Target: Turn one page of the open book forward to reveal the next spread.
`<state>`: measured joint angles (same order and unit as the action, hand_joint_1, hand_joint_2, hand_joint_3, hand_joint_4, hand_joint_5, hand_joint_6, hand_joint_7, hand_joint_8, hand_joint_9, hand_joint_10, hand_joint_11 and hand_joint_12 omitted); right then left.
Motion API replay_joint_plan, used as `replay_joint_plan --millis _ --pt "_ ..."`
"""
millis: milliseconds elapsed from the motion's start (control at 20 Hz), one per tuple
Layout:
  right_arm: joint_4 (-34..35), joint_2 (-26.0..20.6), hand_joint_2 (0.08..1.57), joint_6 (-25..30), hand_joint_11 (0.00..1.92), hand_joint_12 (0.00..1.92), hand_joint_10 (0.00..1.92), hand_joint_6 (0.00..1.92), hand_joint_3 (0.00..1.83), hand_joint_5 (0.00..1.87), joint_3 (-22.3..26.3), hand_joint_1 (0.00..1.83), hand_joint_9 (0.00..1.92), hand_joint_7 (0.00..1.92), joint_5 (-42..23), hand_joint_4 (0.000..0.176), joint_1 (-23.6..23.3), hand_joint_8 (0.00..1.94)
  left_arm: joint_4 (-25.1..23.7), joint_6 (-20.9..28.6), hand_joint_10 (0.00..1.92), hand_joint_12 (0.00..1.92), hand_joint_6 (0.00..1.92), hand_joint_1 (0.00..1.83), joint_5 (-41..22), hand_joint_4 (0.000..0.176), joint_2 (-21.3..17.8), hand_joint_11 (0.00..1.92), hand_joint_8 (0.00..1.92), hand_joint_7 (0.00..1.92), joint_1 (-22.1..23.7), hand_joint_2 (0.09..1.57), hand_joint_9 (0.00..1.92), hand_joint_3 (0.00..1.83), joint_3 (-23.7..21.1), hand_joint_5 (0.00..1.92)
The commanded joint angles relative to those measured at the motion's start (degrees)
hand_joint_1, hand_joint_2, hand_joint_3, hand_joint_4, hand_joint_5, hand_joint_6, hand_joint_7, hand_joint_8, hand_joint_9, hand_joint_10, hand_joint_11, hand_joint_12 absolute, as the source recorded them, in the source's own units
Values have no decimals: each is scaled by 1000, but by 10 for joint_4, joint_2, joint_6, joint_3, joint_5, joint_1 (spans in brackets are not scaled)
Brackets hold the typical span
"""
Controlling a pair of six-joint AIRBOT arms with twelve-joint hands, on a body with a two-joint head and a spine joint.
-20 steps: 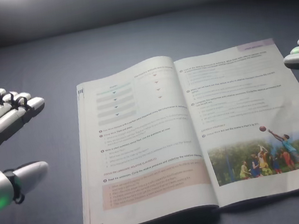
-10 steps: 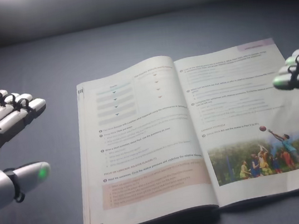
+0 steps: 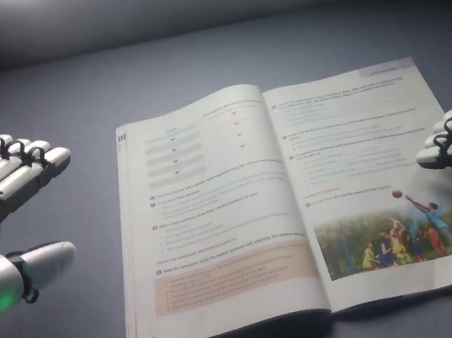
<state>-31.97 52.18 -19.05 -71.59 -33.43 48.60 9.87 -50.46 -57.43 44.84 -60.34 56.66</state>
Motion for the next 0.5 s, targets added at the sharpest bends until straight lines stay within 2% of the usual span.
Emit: replay_joint_plan --millis 0,150,450 --pt "8 3 1347 12 31 13 4 15 0 107 -6 0 11 75 -36 0 -8 10 5 3 0 0 8 0 -64 0 -1 0 4 26 5 1344 0 8 3 49" --pt "-8 19 1327 35 1 0 0 11 0 109 -18 0 4 65 -34 0 -11 3 4 3 0 0 7 0 -66 0 -1 0 1 22 7 1354 0 10 3 52" --pt "-22 50 1298 35 0 0 0 0 0 60 -27 0 0 51 -35 0 -37 0 3 3 0 0 3 0 -70 0 -1 0 2 22 9 1350 0 5 3 48"
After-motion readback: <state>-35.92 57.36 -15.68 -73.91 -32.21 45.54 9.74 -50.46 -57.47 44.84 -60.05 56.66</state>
